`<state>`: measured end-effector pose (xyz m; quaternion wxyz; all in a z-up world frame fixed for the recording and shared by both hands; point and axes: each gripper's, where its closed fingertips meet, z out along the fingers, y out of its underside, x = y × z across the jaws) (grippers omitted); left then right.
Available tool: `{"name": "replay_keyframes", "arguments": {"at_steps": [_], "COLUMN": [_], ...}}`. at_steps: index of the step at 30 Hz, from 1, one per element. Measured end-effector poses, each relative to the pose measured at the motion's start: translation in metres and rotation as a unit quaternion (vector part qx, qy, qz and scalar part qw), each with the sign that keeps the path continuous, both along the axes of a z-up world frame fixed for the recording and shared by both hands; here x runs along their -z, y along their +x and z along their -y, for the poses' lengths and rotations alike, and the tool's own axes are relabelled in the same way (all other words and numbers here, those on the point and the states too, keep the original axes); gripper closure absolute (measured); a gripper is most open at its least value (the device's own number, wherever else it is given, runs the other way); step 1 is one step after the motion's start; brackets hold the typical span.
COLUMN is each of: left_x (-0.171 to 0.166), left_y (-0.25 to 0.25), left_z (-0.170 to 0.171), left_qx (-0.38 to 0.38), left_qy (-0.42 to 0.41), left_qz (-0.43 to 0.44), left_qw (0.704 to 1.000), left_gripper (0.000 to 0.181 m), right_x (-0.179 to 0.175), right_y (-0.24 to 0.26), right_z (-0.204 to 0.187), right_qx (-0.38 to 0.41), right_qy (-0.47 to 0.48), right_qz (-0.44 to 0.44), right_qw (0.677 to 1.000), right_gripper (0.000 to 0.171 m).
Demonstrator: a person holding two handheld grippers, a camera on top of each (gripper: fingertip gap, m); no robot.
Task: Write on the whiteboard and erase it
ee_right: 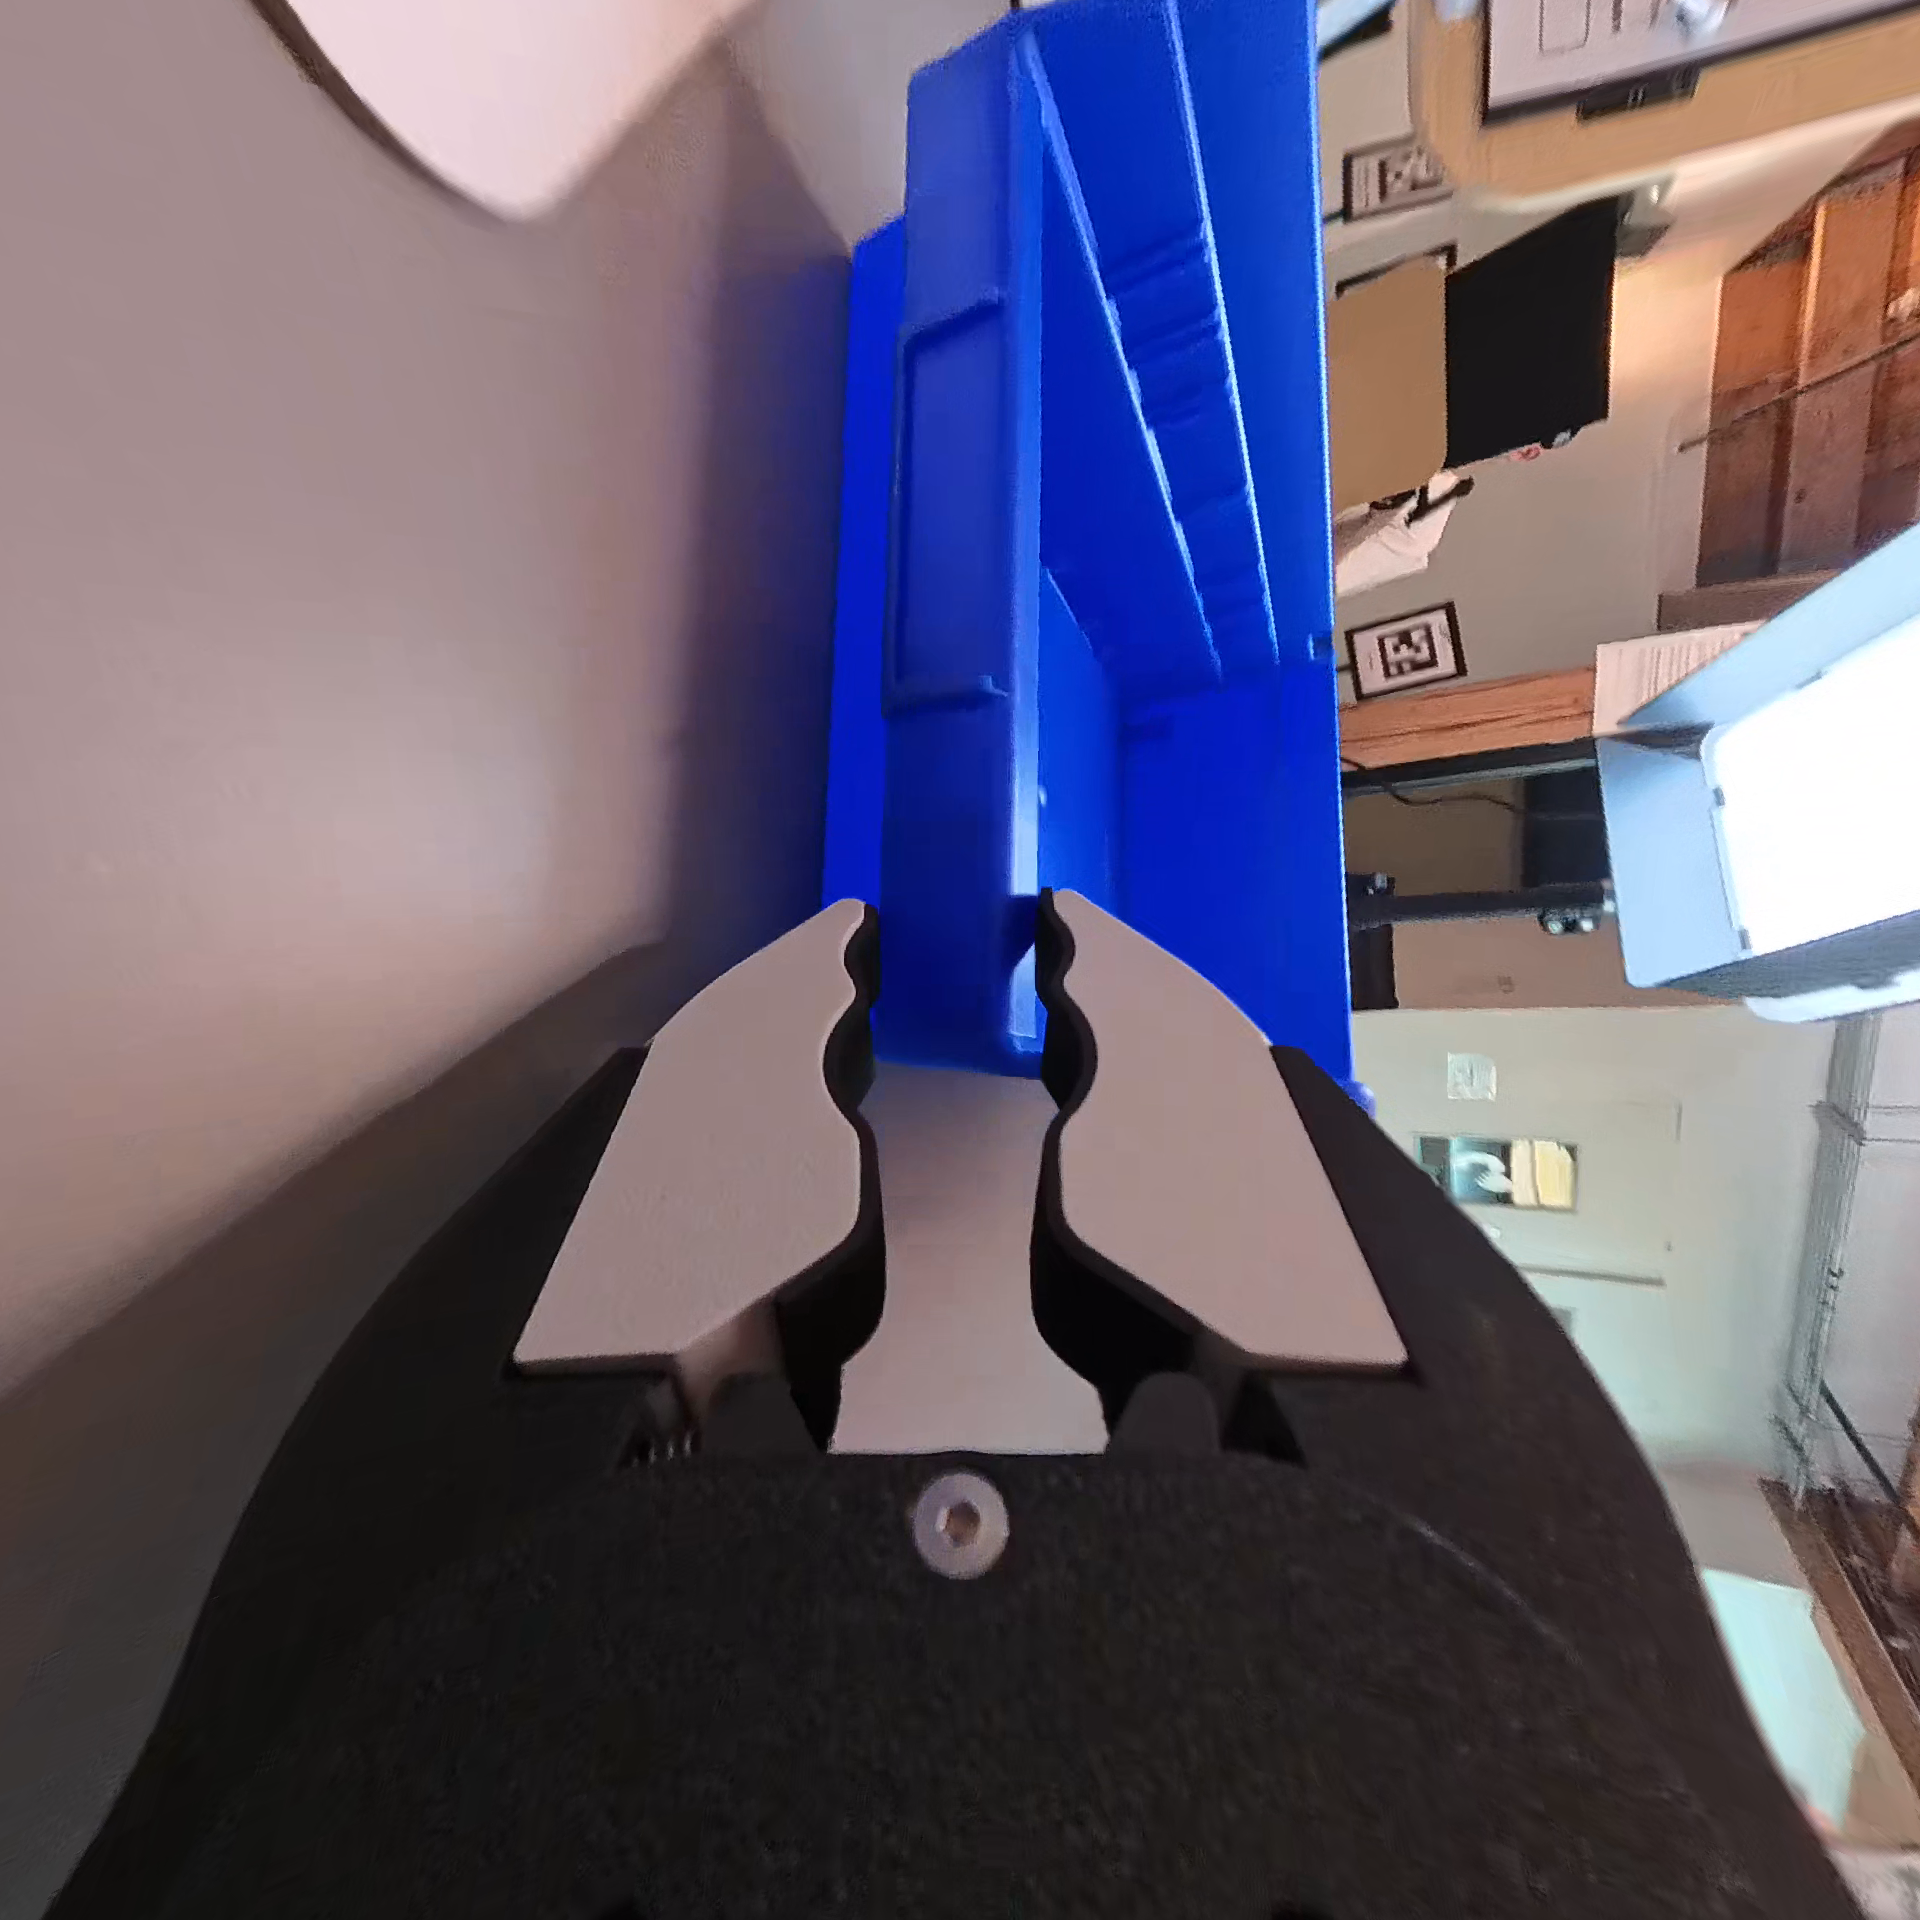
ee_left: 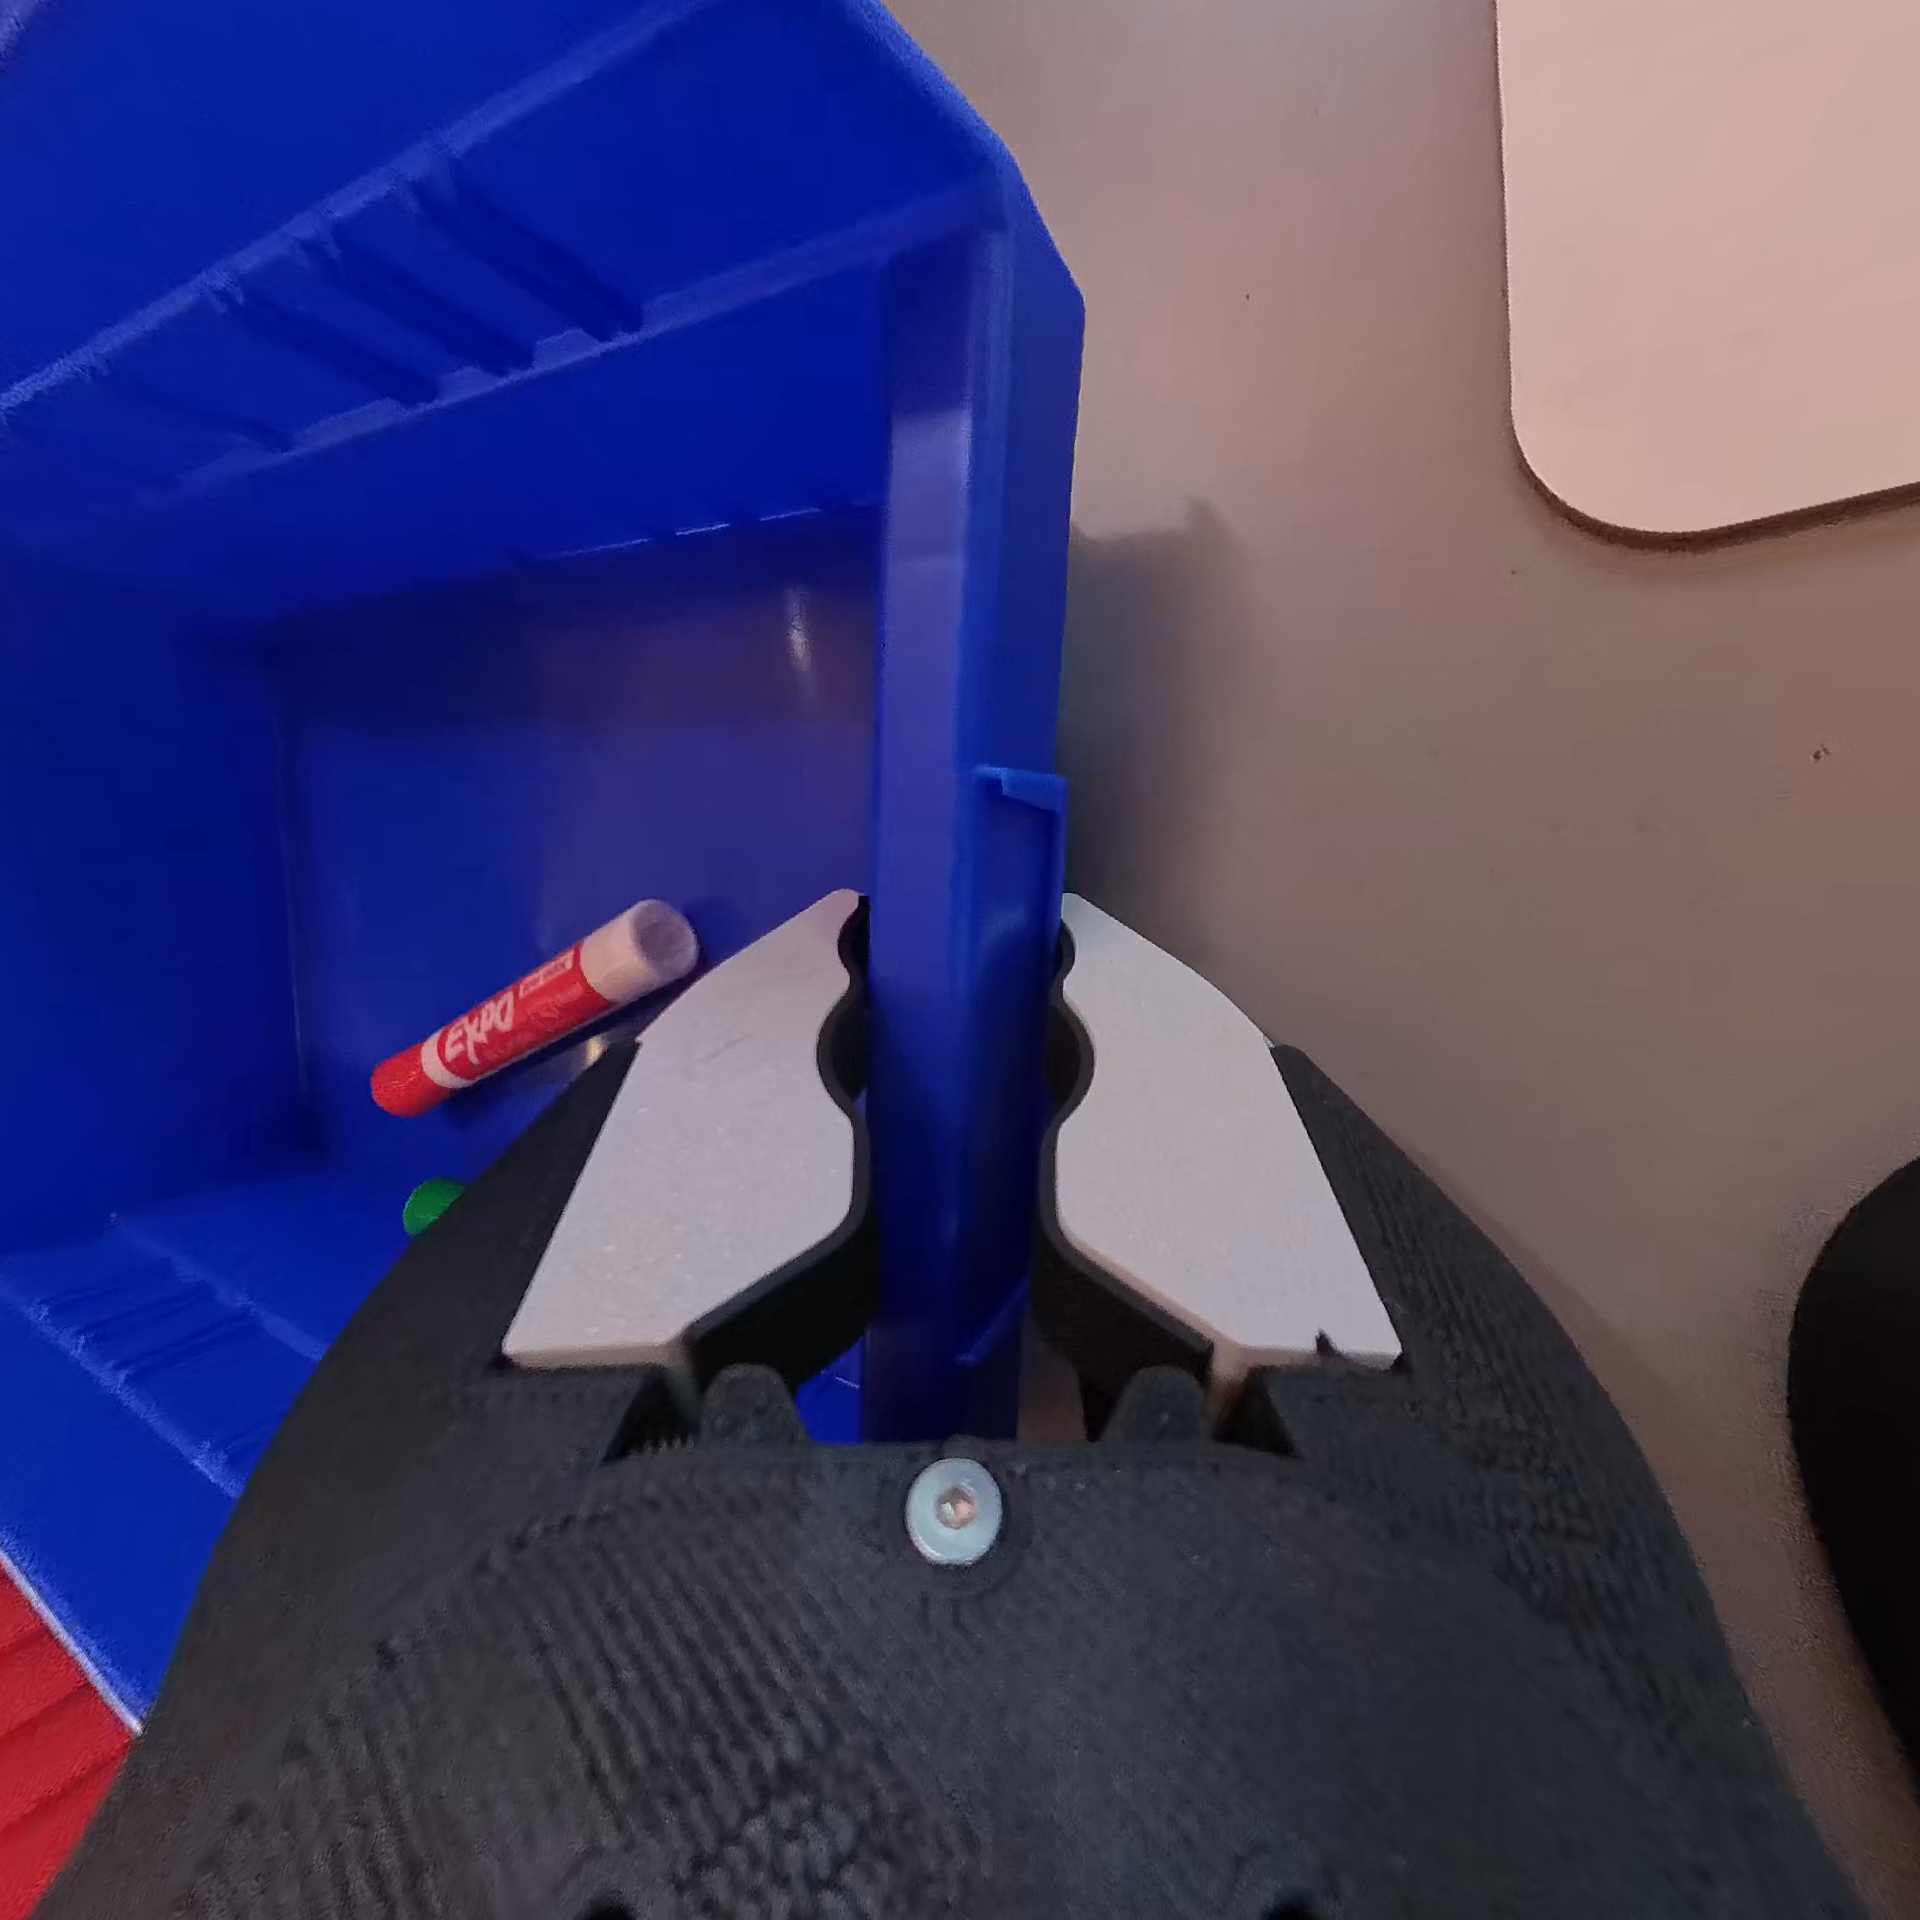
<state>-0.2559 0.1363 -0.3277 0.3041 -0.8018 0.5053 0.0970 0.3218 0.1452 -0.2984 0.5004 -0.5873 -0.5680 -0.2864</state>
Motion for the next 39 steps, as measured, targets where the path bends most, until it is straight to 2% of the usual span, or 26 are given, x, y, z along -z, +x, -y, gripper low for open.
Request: {"name": "replay_keyframes", "arguments": {"at_steps": [4,8,10,14,17,20,25,33,36,38,39], "left_x": [0.000,0.000,0.000,0.000,-0.001,-0.001,-0.001,-0.002,-0.002,-0.002,-0.002], "left_y": [0.001,0.001,0.002,0.004,0.004,0.004,0.004,0.004,0.004,0.004,0.004], "left_z": [-0.003,-0.004,-0.006,-0.013,-0.014,-0.014,-0.014,-0.015,-0.015,-0.015,-0.015], "left_qx": [0.001,0.006,0.010,0.018,0.020,0.025,0.026,0.032,0.032,0.033,0.033], "left_qy": [0.004,0.003,0.002,0.002,0.012,0.023,0.026,0.036,0.034,0.036,0.038], "left_qz": [-0.002,-0.002,-0.002,-0.001,-0.004,-0.008,-0.008,-0.010,-0.010,-0.010,-0.011], "left_qw": [1.000,1.000,1.000,1.000,1.000,0.999,0.999,0.999,0.999,0.999,0.999], "left_gripper": [0.150,0.150,0.150,0.150,0.150,0.150,0.150,0.149,0.149,0.149,0.149], "right_x": [0.000,-0.024,-0.041,-0.034,-0.029,-0.040,-0.077,-0.084,-0.078,-0.064,-0.057], "right_y": [0.024,0.031,0.035,0.060,0.083,0.102,0.062,0.040,0.019,0.016,0.024], "right_z": [-0.010,0.001,0.007,0.005,-0.003,-0.010,-0.013,-0.012,-0.011,-0.017,-0.021], "right_qx": [0.045,0.099,0.136,0.237,0.294,0.355,0.320,0.297,0.270,0.281,0.299], "right_qy": [-0.011,-0.005,0.022,0.014,-0.007,0.005,0.039,-0.021,-0.062,-0.076,-0.069], "right_qz": [-0.006,-0.111,-0.135,-0.088,-0.123,-0.165,-0.239,-0.420,-0.467,-0.448,-0.423], "right_qw": [0.999,0.989,0.981,0.967,0.948,0.920,0.916,0.857,0.840,0.845,0.853], "right_gripper": [0.137,0.128,0.134,0.139,0.139,0.145,0.151,0.114,0.106,0.115,0.132]}}
